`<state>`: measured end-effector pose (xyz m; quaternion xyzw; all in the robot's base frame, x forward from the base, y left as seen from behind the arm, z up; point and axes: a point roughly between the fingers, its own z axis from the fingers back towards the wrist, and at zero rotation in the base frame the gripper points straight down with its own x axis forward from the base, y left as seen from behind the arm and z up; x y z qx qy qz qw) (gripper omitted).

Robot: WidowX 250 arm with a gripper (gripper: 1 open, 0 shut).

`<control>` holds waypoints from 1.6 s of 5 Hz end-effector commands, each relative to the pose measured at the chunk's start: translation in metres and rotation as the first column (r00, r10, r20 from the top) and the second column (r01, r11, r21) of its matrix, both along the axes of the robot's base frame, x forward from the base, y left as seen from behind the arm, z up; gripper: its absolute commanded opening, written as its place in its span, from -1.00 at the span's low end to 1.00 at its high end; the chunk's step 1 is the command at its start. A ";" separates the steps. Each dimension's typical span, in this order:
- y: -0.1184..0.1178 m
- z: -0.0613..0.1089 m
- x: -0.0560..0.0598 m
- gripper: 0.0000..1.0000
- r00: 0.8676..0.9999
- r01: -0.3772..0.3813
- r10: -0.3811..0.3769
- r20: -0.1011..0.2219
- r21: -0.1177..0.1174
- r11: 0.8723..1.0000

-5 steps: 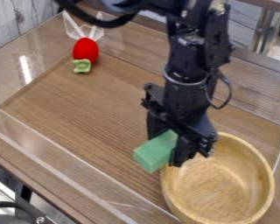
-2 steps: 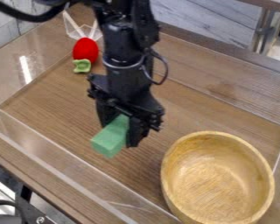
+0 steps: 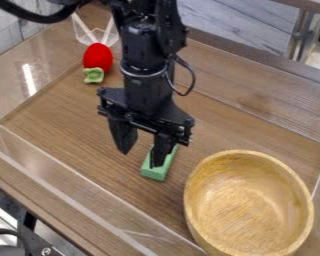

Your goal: Remove the green stick from the brown bowl and put it on the table

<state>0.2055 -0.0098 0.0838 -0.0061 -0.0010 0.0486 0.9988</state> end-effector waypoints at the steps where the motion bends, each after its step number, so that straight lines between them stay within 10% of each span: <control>1: 0.000 0.016 0.010 -1.00 0.997 -0.053 0.053 0.051 0.001 0.999; 4: 0.008 0.051 0.021 -1.00 0.977 -0.209 0.210 0.045 -0.016 0.978; 6: 0.011 0.052 0.024 -1.00 0.995 -0.094 0.095 0.036 -0.028 0.995; 8: 0.005 0.060 0.025 -1.00 0.986 -0.165 0.166 0.030 -0.029 0.986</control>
